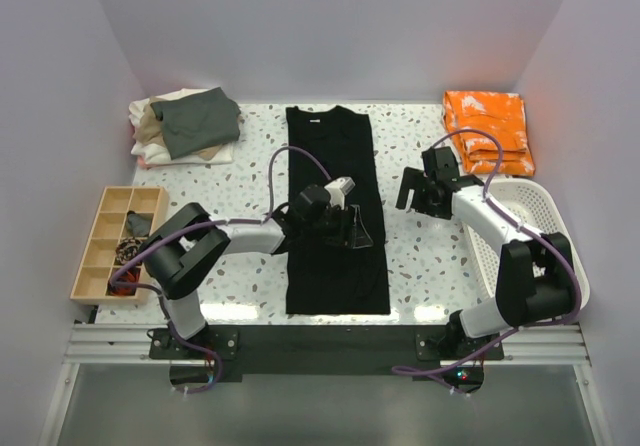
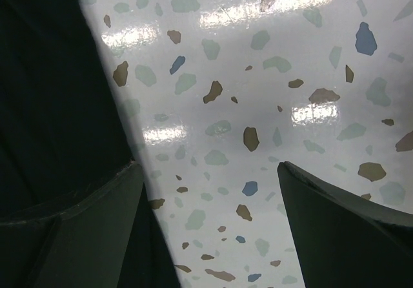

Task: Fold and stack the t-shirts
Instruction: Rotate the tshirt 90 degrees

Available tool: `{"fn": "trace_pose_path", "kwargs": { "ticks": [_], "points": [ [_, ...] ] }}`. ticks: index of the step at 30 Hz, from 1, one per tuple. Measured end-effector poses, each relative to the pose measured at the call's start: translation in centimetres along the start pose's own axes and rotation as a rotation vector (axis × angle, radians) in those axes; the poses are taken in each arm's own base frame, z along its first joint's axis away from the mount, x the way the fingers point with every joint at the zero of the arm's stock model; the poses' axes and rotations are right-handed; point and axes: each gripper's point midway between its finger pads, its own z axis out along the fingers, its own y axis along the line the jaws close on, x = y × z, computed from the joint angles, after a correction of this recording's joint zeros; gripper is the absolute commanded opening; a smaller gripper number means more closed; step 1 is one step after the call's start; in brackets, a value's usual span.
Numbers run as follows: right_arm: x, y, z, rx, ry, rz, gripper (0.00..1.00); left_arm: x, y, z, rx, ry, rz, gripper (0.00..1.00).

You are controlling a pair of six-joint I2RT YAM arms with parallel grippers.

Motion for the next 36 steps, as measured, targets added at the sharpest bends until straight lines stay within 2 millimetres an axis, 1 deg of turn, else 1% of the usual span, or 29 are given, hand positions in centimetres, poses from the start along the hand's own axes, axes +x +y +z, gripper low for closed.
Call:
{"fn": "trace_pose_path", "kwargs": {
  "ticks": [3,7,9,15,17,21,25,28,31,33,36],
  "points": [
    [0.0,0.1,0.0,-0.004,0.002,0.000,0.89,0.0,-0.1,0.4,0.008,0.001,-0.010,0.66],
    [0.0,0.3,0.0,-0.018,0.004,0.000,0.89,1.0,0.4,1.0,-0.002,0.029,-0.021,0.64],
    [0.0,0.4,0.1,-0.022,0.004,0.001,0.89,1.2,0.5,1.1,-0.004,0.034,-0.023,0.63],
    [0.4,0.3,0.3,-0.023,0.007,0.000,0.89,0.8,0.2,1.5,-0.006,0.029,-0.018,0.54],
    [0.4,0.3,0.3,-0.024,0.007,0.000,0.89,0.7,0.2,1.9,-0.006,0.031,-0.017,0.54],
    [0.4,0.3,0.3,-0.024,0.007,0.000,0.89,1.2,0.7,2.6,-0.016,0.048,-0.022,0.54],
    [0.4,0.3,0.3,-0.024,0.007,-0.001,0.89,1.7,1.2,2.7,-0.035,0.063,-0.029,0.54],
    [0.6,0.2,0.4,-0.023,0.009,0.000,0.89,1.7,1.5,2.7,-0.056,0.060,-0.028,0.57],
    [0.8,0.2,0.5,-0.027,0.016,0.000,0.89,1.5,1.6,2.5,-0.070,0.054,-0.025,0.59],
    [0.9,0.3,0.5,-0.035,0.020,0.001,0.89,1.4,1.7,2.2,-0.086,0.048,-0.023,0.59],
    [0.9,0.5,0.5,-0.043,0.021,0.002,0.89,1.1,1.6,2.0,-0.100,0.040,-0.020,0.55]
  ]
}}
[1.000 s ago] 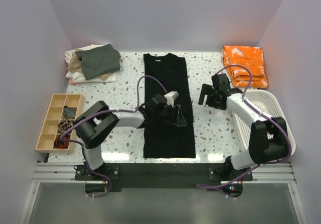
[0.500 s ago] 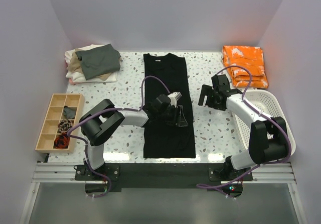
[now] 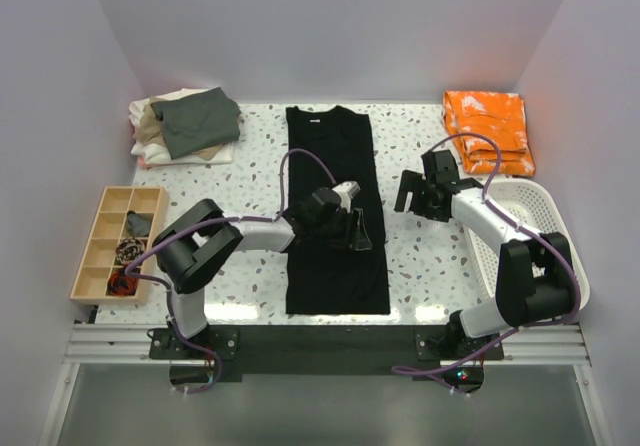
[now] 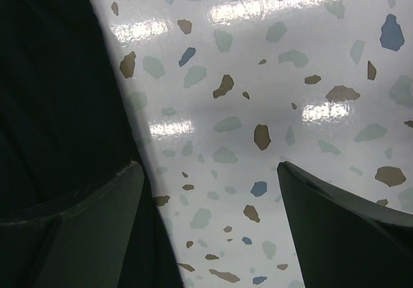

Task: Fold and stack the t-shirts
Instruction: Rotate the tshirt 90 degrees

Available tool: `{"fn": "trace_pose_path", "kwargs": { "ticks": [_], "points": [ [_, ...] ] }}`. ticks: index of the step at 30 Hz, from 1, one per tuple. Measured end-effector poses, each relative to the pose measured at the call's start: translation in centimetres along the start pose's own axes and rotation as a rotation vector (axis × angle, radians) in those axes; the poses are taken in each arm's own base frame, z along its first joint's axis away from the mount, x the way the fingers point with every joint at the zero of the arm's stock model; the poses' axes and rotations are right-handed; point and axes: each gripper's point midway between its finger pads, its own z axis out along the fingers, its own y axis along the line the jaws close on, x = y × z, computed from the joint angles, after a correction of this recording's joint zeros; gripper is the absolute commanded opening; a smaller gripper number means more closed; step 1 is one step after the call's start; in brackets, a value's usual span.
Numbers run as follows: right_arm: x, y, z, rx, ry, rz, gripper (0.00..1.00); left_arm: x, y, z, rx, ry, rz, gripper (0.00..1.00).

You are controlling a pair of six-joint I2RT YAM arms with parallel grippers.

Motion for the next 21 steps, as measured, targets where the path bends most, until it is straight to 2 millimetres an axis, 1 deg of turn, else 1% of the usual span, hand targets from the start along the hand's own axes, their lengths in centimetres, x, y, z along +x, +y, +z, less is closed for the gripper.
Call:
{"fn": "trace_pose_path", "kwargs": {
  "ticks": [5,12,13,14,15,17,18,20,21],
  "points": [
    [-0.1,0.1,0.0,-0.003,-0.003,0.000,0.89,-0.1,-0.3,0.2,0.000,0.002,0.008,0.53],
    [-0.1,0.1,0.0,-0.003,-0.003,0.000,0.89,0.3,-0.6,1.2,0.004,0.018,0.016,0.47],
    [-0.1,0.1,0.0,-0.003,-0.002,0.000,0.89,0.4,-0.6,1.2,0.003,0.021,0.016,0.43],
    [0.0,0.0,0.0,-0.003,-0.002,0.000,0.89,0.5,-0.5,1.3,0.001,0.025,0.016,0.43],
    [0.0,0.0,0.0,-0.003,-0.002,0.000,0.89,0.6,-0.4,1.3,-0.001,0.027,0.015,0.39],
    [0.0,0.0,0.0,-0.002,-0.001,0.000,0.89,0.7,-0.3,1.4,-0.005,0.030,0.014,0.36],
    [0.0,0.0,0.1,-0.002,-0.001,0.000,0.89,0.7,-0.2,1.4,-0.007,0.031,0.017,0.36],
    [0.1,0.0,0.1,-0.001,0.001,0.000,0.89,0.7,-0.1,1.4,-0.011,0.032,0.019,0.46],
    [0.2,-0.1,0.1,0.000,0.003,0.000,0.89,0.8,0.0,1.4,-0.014,0.034,0.021,0.48]
  ]
}}
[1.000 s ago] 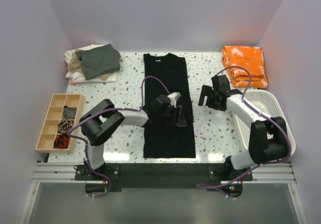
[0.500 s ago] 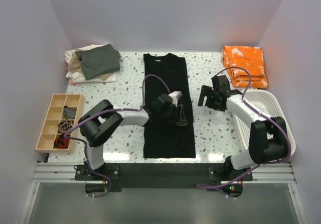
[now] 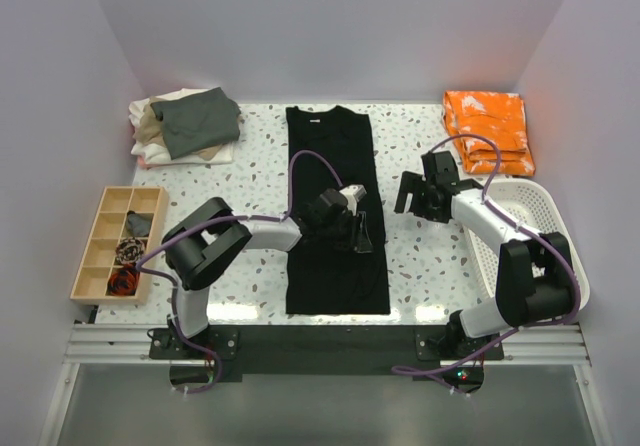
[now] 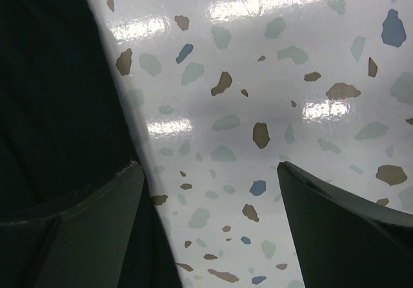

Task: Fold and stack the t-shirts
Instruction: Rotate the tshirt 90 degrees

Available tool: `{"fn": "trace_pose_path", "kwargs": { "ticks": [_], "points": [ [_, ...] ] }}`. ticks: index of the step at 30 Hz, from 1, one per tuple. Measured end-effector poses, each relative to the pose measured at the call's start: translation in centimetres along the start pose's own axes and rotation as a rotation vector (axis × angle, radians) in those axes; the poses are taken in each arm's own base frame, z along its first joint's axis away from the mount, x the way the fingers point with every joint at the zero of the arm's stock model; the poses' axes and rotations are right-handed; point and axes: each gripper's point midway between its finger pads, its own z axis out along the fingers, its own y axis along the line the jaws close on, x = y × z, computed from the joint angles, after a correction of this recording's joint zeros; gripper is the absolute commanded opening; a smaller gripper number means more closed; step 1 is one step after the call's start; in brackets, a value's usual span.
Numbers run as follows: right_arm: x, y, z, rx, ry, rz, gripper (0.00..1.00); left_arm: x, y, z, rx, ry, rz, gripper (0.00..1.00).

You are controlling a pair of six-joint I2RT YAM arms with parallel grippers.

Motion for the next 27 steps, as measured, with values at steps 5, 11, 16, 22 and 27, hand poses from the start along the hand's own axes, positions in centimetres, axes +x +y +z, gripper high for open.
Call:
{"fn": "trace_pose_path", "kwargs": {
  "ticks": [5,11,16,22,27],
  "points": [
    [0.4,-0.2,0.1,0.004,0.008,0.000,0.89,-0.3,0.2,-0.2,-0.042,-0.014,0.011,0.48],
    [0.3,-0.1,0.1,-0.003,0.005,0.000,0.89,-0.4,0.8,-0.5,-0.104,-0.022,0.027,0.48],
    [0.3,0.0,0.1,-0.003,0.005,0.000,0.89,-0.4,0.9,-0.6,-0.109,-0.022,0.027,0.42],
    [0.3,0.0,0.1,-0.003,0.005,0.000,0.89,-0.2,1.1,-0.3,-0.114,-0.016,0.026,0.26],
    [0.4,-0.1,0.2,-0.002,0.007,0.000,0.89,-0.3,1.2,0.2,-0.113,-0.013,0.025,0.09]
  ]
}}
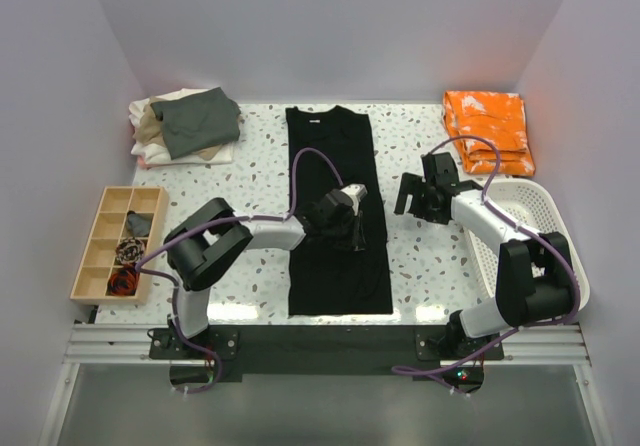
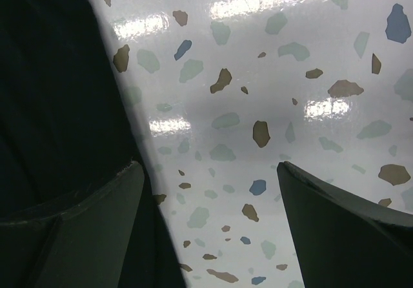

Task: Fold and stack the t-shirts
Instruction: Rotate the tshirt 90 degrees

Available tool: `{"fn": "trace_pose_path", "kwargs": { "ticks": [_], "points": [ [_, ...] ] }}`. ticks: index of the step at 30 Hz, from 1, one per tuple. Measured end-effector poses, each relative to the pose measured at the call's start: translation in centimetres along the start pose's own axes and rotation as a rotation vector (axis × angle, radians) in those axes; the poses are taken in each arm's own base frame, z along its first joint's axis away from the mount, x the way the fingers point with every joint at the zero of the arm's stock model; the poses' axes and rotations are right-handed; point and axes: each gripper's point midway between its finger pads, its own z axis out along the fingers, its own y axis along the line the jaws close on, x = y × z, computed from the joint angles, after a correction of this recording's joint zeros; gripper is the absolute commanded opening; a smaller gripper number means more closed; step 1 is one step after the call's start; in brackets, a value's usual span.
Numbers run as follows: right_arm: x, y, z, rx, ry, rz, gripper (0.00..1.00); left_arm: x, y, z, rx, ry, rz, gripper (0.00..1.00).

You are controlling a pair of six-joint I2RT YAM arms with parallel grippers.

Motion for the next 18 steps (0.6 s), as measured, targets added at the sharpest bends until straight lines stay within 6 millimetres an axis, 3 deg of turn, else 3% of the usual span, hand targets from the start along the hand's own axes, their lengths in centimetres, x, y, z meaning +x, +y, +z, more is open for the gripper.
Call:
{"fn": "trace_pose_path", "kwargs": {
  "ticks": [3,12,18],
  "points": [
    [0.2,0.0,0.1,0.000,0.005,0.000,0.89,0.1,0.1,0.2,-0.002,0.003,0.000,0.00],
    [0.7,0.0,0.2,-0.008,0.019,-0.001,0.89,0.0,0.0,0.0,-0.001,0.000,0.002,0.00],
    [1.1,-0.2,0.3,-0.006,0.029,-0.001,0.88,-1.4,-0.9,-1.6,0.002,-0.040,0.009,0.00]
  ]
}}
